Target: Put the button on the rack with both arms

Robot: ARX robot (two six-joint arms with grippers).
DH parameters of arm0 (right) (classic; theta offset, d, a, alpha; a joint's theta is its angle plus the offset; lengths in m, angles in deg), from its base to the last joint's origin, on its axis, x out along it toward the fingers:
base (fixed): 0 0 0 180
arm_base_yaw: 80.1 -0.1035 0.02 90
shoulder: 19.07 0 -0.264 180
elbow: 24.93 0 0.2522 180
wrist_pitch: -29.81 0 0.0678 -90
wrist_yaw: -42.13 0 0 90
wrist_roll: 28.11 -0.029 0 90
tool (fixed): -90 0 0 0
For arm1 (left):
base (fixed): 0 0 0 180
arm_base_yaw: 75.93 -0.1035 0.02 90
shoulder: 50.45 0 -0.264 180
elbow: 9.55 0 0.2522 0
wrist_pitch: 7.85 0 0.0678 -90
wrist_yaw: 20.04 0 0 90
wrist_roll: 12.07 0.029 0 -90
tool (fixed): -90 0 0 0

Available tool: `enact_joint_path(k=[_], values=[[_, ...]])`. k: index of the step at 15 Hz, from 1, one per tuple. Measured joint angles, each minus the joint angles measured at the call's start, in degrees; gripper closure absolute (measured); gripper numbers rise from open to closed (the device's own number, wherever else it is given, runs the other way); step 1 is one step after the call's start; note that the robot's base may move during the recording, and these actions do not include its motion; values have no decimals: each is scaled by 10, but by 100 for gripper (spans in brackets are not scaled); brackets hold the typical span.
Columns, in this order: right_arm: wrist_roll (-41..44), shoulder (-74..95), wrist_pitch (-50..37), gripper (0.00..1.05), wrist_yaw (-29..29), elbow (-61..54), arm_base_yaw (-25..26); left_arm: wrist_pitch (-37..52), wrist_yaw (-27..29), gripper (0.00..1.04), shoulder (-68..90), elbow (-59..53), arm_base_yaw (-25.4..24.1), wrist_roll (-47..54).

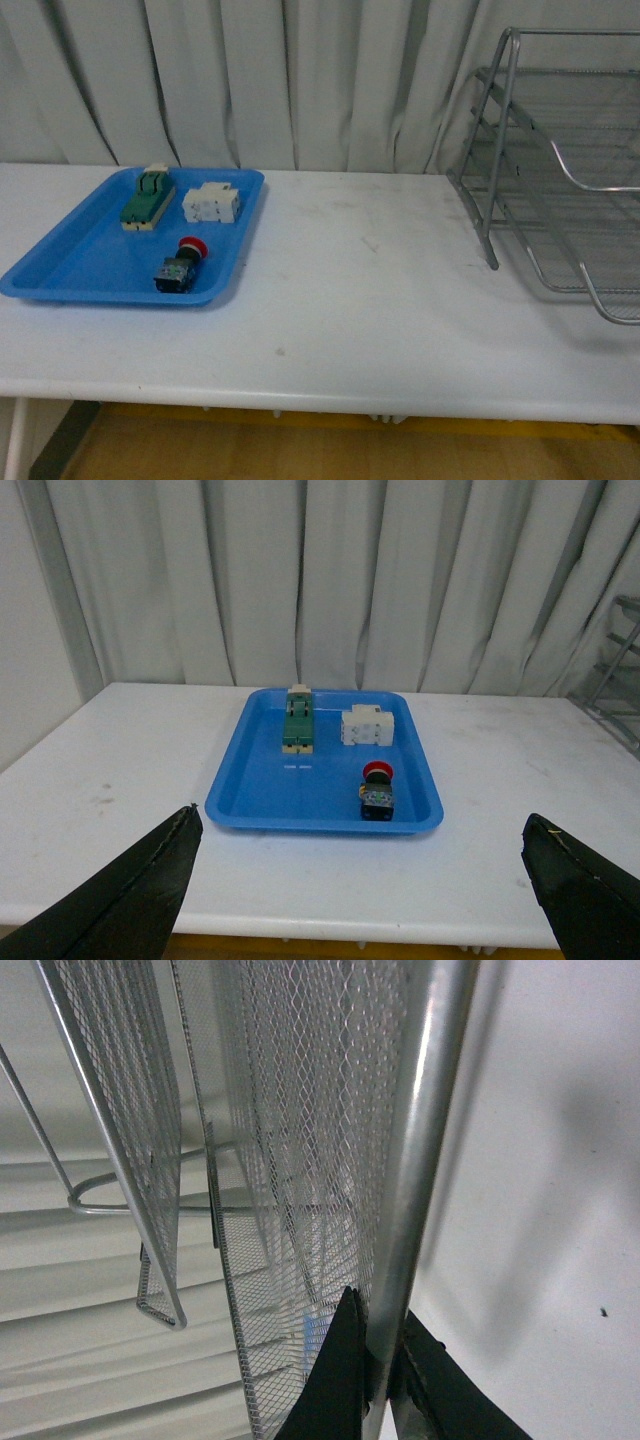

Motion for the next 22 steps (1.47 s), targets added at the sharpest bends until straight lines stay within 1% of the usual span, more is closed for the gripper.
enact_joint_path(k=[2,3,4,6,7,8,9,14,17,20,22], values=[[13,-2,5,85,-2,-6,3,0,0,7,0,0,0,0],[15,-2,7,76,-2,-8,4,0,0,7,0,0,0,0],[16,1,12,60,-8,-10,11,0,0,7,0,0,0,0],[16,2,19,38,-10,-18,17,0,0,7,0,0,0,0],[16,2,23,22,-9,-26,18,0,0,7,0,0,0,0],[14,0,26,12,-7,-31,18,0,0,7,0,0,0,0],[6,-6,30,5,-5,-40,18,0,0,7,0,0,0,0],[-32,-75,44,6,4,-72,31,0,0,7,0,0,0,0],[-49,-153,44,6,4,-83,30,0,0,7,0,0,0,0],[-49,-198,43,6,-17,-108,24,0,0,7,0,0,0,0],[-50,-203,45,6,-35,-151,26,0,0,7,0,0,0,0]])
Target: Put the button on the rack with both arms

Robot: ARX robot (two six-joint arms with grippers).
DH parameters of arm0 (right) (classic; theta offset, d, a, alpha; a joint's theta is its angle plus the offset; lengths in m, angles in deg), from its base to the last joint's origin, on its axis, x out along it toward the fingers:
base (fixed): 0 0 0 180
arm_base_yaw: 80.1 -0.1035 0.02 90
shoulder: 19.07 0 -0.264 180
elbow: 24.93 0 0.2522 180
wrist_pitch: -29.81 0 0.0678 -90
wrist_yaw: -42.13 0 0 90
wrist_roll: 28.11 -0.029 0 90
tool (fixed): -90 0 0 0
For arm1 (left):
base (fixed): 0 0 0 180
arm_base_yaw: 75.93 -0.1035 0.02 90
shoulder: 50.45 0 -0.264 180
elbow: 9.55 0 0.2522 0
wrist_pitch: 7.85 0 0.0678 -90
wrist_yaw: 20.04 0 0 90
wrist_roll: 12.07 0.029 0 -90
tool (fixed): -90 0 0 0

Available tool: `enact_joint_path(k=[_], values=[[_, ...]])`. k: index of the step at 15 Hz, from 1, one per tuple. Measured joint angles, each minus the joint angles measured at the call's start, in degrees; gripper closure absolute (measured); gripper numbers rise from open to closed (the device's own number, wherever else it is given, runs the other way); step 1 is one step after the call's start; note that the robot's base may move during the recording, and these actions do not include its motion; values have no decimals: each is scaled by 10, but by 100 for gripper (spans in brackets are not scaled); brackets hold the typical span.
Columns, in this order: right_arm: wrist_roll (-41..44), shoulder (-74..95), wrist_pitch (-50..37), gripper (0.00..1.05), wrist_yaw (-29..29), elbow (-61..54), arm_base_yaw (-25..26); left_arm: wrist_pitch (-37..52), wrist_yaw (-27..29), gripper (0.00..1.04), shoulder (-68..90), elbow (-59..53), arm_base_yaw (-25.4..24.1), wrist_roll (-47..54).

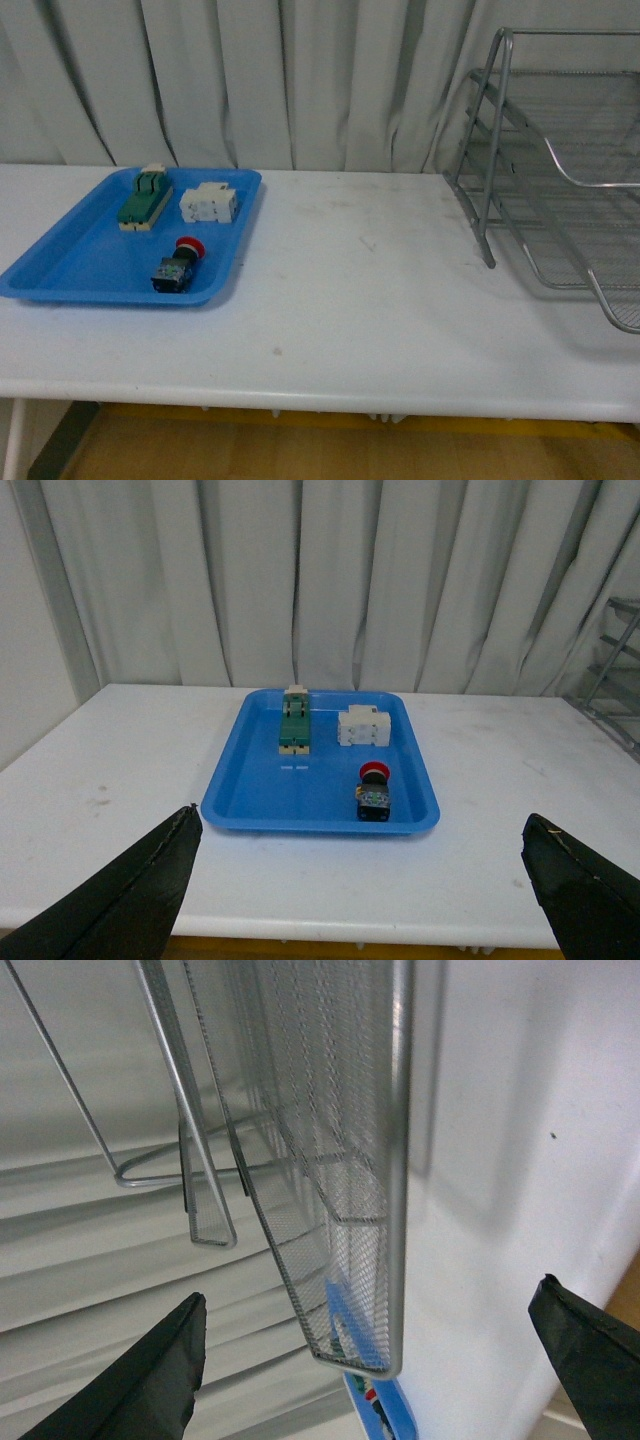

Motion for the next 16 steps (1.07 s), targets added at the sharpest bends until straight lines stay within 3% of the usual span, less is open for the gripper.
enact_joint_path(k=[1,2,4,6,7,8,9,10,16], values=[[61,-57,65,13,35,-23,-6,0,0,7,0,0,0,0],[189,-187,96,24,82,-69,-24,0,0,7,0,0,0,0],[525,-448,158,49,144,-118,-75,0,0,7,0,0,0,0],[735,-613,319,75,204,-181,-137,0,0,7,0,0,0,0],[775,-703,365,86,240,-181,-166,0,0,7,0,0,0,0],[802,-824,465,101,297,-181,-228,0,0,7,0,0,0,0],[813,-892,525,103,351,-181,-287,0,0,7,0,0,0,0],[822,-939,556,103,365,-181,-312,0,0,7,0,0,0,0],[827,-1018,634,103,380,-181,-308,0,0,7,0,0,0,0]])
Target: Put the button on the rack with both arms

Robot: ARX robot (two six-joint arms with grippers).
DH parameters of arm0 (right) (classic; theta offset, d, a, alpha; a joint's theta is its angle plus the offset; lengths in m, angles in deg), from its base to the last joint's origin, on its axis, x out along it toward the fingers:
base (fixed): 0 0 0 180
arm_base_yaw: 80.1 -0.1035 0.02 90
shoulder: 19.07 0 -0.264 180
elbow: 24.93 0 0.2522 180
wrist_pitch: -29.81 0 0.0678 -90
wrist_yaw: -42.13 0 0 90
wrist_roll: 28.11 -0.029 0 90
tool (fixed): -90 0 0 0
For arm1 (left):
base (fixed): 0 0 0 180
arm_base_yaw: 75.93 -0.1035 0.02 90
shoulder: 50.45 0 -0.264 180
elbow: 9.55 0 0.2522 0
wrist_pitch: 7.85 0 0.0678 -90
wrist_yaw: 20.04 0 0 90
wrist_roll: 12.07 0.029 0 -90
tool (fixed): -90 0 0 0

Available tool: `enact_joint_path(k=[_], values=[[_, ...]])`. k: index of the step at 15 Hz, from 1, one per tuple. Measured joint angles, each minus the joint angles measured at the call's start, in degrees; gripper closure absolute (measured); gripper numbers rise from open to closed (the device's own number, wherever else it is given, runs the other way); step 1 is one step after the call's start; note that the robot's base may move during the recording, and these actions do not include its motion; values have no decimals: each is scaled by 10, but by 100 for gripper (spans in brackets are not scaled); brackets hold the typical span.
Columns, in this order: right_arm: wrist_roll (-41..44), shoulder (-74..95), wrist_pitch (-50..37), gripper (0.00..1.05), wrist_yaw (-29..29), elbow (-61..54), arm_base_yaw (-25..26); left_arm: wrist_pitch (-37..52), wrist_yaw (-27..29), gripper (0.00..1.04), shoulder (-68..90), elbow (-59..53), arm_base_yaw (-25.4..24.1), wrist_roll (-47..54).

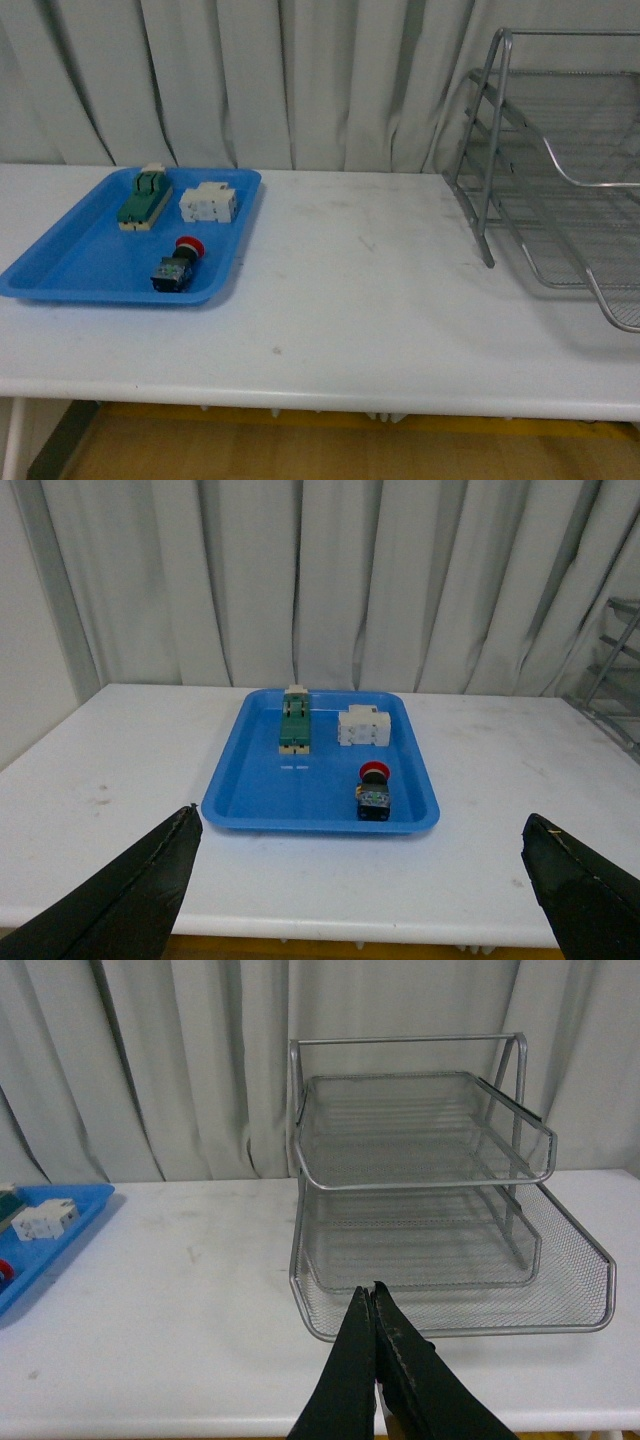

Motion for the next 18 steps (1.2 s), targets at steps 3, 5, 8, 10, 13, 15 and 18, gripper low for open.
enact_joint_path(k=[3,5,8,10,13,15,18], values=[[0,-99,94,103,-1,2,0,-1,0,7,0,0,0,0],[0,-99,105,103,0,0,0,0,0,7,0,0,0,0],[1,-99,104,84,0,0,0,0,0,7,0,0,0,0],[1,-99,104,62,0,0,0,0,0,7,0,0,0,0],[1,-99,104,24,0,0,0,0,0,7,0,0,0,0],[1,-99,104,5,0,0,0,0,0,7,0,0,0,0],[1,-99,104,6,0,0,0,0,0,7,0,0,0,0]])
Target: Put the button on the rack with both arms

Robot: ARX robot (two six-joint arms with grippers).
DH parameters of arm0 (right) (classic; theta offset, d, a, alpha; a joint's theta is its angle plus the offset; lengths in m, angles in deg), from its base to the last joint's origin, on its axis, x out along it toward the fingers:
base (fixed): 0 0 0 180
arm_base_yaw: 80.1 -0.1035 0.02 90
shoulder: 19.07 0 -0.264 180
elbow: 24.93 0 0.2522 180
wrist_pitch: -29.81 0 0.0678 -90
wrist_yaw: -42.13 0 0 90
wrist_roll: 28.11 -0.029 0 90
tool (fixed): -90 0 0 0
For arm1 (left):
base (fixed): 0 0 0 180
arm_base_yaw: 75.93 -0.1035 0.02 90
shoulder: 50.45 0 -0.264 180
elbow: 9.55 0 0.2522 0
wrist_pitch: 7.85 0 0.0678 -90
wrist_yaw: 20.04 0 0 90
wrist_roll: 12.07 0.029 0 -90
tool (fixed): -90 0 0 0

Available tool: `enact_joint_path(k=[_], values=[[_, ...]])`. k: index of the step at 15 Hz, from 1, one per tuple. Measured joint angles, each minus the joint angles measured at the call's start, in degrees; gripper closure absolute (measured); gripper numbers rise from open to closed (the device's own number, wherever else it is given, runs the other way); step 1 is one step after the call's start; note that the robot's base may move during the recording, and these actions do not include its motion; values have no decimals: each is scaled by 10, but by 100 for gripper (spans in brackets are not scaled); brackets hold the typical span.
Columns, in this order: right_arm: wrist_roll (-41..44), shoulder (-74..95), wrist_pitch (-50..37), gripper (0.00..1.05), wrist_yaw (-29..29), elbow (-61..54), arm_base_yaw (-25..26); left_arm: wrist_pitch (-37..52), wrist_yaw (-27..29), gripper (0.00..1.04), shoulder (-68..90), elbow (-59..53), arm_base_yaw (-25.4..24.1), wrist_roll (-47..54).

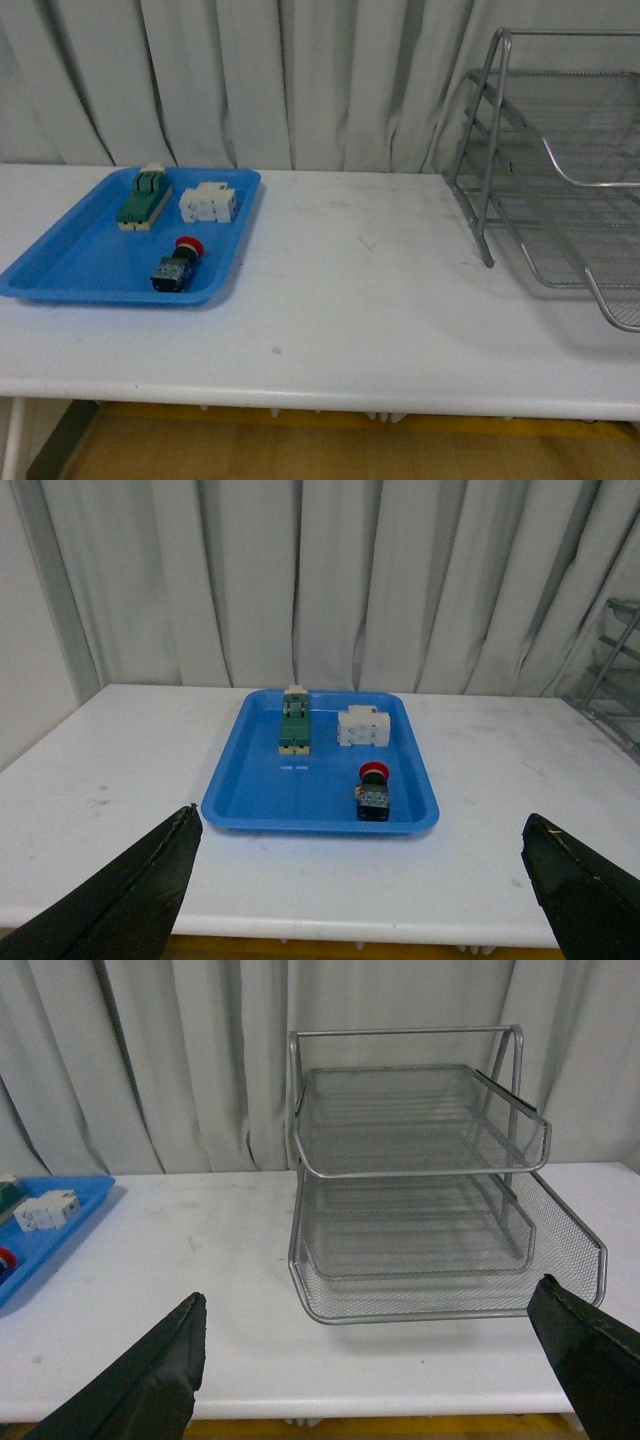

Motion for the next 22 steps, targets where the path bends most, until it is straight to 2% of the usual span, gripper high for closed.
enact_joint_path(k=[1,2,3,4,5,6,7,9,12,14,17,22], values=[[0,0,0,6,0,0,0,-1,0,7,0,0,0,0],[0,0,0,6,0,0,0,-158,11,7,76,62,0,-63],[0,0,0,6,0,0,0,-230,10,7,165,122,-1,-123],[0,0,0,6,0,0,0,-238,4,7,207,153,-3,-155],[0,0,0,6,0,0,0,-196,3,7,250,177,-8,-165],[0,0,0,6,0,0,0,-115,-16,7,345,228,-20,-163],[0,0,0,6,0,0,0,-34,-32,7,484,289,-8,-149],[0,0,0,6,0,0,0,6,-28,7,675,396,28,-119],[0,0,0,6,0,0,0,-59,-2,7,989,637,75,-70],[0,0,0,6,0,0,0,-98,5,7,1127,747,76,-64],[0,0,0,6,0,0,0,-116,4,7,1219,828,63,-49],[0,0,0,6,0,0,0,-123,-16,7,1281,859,55,18]])
